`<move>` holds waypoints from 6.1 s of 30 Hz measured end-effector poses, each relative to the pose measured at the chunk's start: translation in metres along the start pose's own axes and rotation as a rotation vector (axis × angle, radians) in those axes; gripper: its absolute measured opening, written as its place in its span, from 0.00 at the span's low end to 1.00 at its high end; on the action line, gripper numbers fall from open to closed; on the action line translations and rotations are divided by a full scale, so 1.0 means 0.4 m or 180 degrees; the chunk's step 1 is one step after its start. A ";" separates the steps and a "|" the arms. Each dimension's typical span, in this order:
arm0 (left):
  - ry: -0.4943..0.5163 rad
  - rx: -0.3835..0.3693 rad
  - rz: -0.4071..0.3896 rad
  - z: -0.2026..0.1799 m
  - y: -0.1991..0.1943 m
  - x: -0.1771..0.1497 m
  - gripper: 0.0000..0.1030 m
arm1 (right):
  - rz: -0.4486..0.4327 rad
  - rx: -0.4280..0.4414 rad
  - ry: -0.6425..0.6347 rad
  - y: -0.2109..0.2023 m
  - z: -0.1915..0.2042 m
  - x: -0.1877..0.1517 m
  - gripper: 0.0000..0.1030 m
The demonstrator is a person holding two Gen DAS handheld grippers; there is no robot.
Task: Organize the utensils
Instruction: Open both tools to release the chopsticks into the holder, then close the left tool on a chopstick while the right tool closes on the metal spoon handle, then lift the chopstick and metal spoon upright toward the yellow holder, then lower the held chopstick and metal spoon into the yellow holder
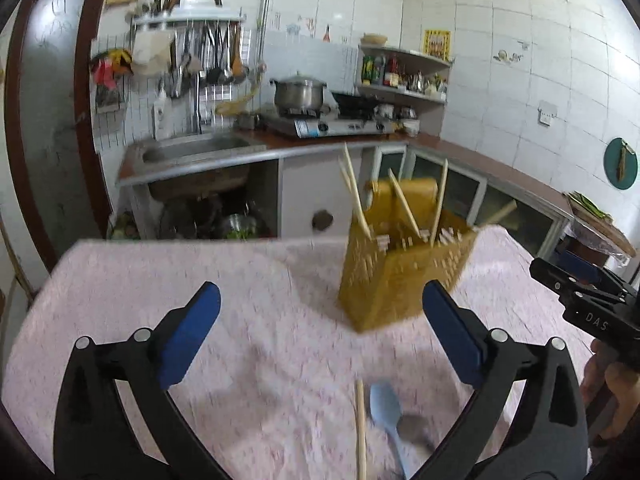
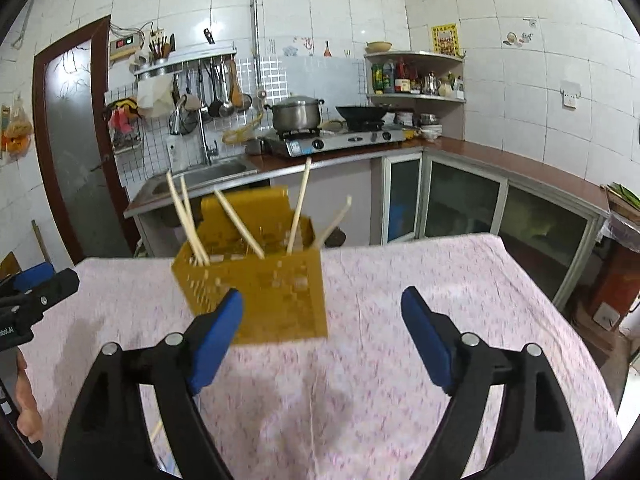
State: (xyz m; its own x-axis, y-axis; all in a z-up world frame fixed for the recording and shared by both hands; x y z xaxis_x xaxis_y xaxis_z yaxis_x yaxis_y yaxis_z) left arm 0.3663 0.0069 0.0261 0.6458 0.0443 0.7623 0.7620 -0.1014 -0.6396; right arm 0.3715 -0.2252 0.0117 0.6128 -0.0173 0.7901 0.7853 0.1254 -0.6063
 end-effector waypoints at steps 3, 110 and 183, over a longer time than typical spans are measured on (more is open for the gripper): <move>-0.0027 -0.0032 0.0170 0.012 0.013 -0.061 0.95 | 0.0101 -0.0027 -0.0029 0.001 0.012 -0.056 0.79; 0.0057 -0.0415 0.0632 -0.050 0.030 -0.194 0.04 | 0.0454 0.0446 -0.0007 -0.006 0.073 -0.189 0.35; 0.0446 -0.0226 -0.1028 -0.228 0.097 0.486 0.04 | -0.1025 0.0102 -0.0111 0.119 0.027 0.470 0.35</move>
State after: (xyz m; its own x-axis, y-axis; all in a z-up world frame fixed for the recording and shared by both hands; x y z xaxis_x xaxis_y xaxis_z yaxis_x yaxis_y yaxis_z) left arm 0.5169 -0.0792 0.1585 0.3553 -0.0509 0.9334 0.9172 -0.1733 -0.3586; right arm 0.5232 -0.2118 0.1323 0.3295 -0.0274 0.9437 0.9347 0.1502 -0.3220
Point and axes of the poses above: each gripper's, at about its wrist camera, not at the fingertips, and y roughly the way its jaws point, z to its left, x to its top, the point moved 10 cm from there along y, roughly the way its jaws point, and after that the axes turned 10 degrees about z, right-handed, at the moved point
